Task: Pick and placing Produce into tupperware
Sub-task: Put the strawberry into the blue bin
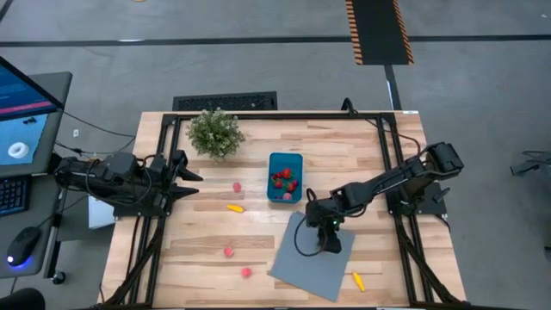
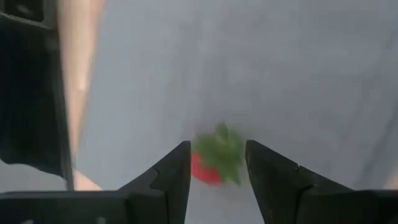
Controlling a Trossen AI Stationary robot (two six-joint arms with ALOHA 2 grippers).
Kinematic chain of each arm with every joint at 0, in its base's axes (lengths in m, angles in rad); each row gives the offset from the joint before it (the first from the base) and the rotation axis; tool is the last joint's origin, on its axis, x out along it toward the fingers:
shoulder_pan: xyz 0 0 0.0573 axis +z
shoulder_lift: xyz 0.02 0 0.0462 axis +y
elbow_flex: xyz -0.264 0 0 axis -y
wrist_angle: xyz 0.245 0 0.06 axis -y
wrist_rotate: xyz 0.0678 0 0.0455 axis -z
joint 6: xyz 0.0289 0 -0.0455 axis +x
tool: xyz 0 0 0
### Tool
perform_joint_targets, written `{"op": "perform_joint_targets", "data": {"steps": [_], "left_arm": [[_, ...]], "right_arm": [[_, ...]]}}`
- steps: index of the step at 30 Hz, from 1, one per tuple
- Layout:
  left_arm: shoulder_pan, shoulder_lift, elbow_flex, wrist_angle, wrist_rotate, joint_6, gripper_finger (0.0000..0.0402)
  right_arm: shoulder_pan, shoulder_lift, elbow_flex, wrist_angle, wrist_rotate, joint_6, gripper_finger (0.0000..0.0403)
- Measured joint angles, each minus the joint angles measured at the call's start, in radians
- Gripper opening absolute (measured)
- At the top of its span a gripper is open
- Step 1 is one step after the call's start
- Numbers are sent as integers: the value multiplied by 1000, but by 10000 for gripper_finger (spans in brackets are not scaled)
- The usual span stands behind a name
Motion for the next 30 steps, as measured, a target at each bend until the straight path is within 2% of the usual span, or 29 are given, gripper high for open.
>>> {"op": "perform_joint_targets", "data": {"steps": [12, 20, 27, 30], "left_arm": [[0, 0, 0, 1, 1, 0, 167], [0, 0, 0, 1, 5, -11, 167], [0, 0, 0, 0, 9, -15, 167], [0, 0, 0, -7, 8, -15, 167]], "right_arm": [[0, 23, 1, 24, -4, 0, 156], [0, 34, 1, 8, -23, 7, 98], [0, 79, 1, 38, -58, 18, 67], [0, 97, 1, 43, -76, 15, 34]]}}
